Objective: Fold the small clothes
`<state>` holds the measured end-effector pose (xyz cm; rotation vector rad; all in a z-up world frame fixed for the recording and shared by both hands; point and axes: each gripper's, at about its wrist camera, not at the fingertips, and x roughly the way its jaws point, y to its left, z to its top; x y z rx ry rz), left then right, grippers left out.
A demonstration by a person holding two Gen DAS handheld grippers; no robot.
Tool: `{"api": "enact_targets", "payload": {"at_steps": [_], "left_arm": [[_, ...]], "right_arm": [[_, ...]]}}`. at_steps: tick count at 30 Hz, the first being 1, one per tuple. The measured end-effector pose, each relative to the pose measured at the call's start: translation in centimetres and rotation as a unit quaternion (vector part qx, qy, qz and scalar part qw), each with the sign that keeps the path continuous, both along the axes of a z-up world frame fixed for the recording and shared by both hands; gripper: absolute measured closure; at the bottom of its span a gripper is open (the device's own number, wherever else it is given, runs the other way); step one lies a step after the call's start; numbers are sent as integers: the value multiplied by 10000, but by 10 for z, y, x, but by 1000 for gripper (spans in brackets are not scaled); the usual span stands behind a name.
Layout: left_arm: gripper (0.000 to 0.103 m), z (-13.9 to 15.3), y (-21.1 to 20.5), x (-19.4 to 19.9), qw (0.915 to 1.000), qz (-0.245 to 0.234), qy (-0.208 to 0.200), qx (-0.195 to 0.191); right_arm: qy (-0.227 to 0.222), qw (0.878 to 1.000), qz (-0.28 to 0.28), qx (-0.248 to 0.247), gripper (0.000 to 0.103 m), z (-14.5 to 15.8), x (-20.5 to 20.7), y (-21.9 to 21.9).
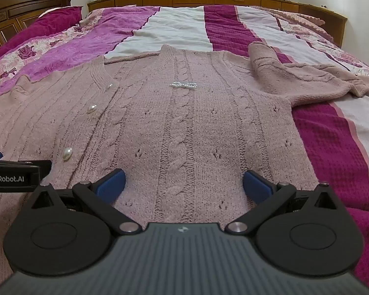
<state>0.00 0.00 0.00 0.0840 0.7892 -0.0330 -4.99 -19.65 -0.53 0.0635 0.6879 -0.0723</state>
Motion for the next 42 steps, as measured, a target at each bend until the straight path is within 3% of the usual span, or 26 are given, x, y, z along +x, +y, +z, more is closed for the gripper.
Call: {"api": "enact_targets", "payload": {"at_steps": [29,37,42], "left_arm": [[0,0,1,1,10000,22,37,-28],[0,3,1,5,9999,20,121,-32],[0,5,2,7,9997,7,256,-54]], "right_arm": [[-86,9999,-68,83,0,-2,0,0],[140,9999,45,-68,0,0,4,2],[287,9987,216,367,0,8,7,-14]]}}
